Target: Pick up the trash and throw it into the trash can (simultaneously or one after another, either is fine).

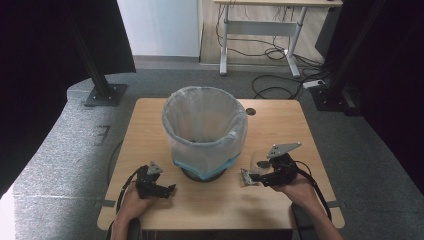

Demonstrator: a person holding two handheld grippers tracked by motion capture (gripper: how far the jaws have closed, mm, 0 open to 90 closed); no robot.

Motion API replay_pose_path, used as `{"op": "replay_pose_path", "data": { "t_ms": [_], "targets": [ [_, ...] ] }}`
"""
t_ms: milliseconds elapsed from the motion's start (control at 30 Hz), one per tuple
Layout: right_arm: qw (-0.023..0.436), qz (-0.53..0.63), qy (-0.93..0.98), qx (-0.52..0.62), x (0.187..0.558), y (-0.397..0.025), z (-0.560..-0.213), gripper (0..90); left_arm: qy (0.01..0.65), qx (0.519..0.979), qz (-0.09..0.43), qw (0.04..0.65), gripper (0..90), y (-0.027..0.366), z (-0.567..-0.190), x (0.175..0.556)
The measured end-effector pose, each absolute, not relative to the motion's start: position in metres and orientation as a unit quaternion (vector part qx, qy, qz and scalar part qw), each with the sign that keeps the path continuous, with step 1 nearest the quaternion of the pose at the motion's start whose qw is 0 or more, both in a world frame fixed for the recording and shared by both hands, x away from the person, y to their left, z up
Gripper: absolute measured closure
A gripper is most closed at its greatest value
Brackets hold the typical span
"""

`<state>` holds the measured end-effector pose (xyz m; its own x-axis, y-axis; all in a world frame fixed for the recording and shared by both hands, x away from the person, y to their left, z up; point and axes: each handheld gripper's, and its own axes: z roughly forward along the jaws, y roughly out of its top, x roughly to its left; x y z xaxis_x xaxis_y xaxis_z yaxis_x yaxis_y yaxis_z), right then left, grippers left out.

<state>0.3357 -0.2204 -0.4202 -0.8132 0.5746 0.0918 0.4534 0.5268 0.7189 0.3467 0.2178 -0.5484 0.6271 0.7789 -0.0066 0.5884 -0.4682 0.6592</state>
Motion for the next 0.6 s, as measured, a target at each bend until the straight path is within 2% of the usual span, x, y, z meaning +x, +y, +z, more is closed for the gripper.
{"op": "replay_pose_path", "data": {
  "t_ms": [600],
  "targets": [
    [0.085,0.395,0.862,0.305,0.348,-0.223,-0.387,40.5,0.405,0.844,0.149,0.320,0.0,0.218,-0.548,0.347]
  ]
}}
